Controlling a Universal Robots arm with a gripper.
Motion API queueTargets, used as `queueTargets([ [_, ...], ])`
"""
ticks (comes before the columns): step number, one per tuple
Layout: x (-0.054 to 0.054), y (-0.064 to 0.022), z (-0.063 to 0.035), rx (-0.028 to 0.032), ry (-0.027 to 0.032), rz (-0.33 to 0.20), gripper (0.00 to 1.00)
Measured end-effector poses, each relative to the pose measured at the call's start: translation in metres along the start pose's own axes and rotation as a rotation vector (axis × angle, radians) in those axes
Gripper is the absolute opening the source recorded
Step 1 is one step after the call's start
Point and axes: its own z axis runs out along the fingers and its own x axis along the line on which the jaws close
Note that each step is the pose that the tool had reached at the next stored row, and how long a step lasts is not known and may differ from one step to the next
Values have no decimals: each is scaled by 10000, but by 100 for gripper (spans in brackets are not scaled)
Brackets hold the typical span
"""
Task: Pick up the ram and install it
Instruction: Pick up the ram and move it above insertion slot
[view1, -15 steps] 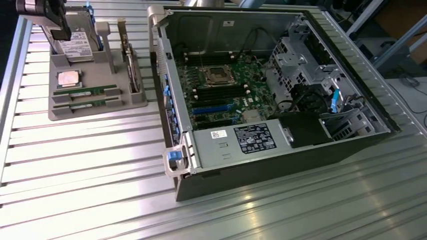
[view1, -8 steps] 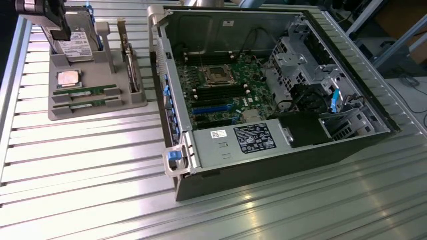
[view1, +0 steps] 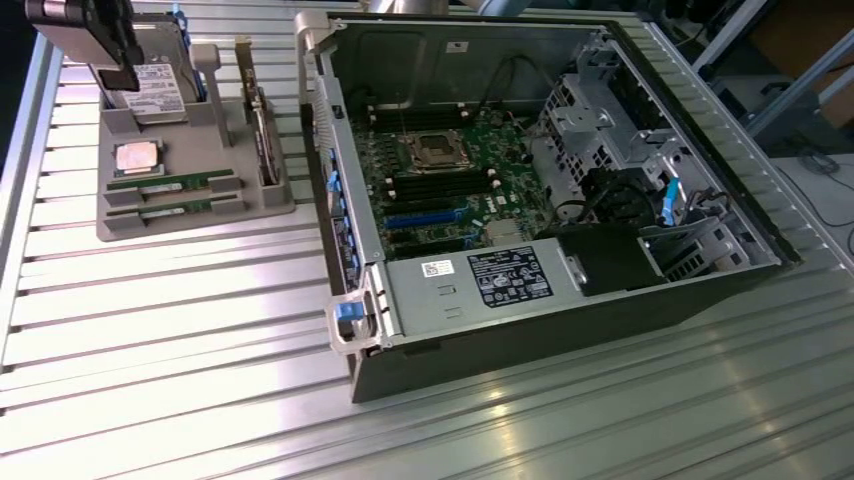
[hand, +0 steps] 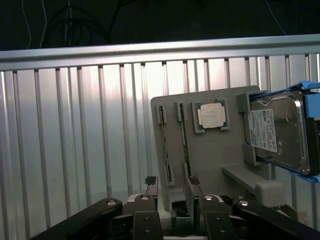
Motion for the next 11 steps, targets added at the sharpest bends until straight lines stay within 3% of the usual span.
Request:
queueTargets([
  [11,2,-3,72,0,1,0,36],
])
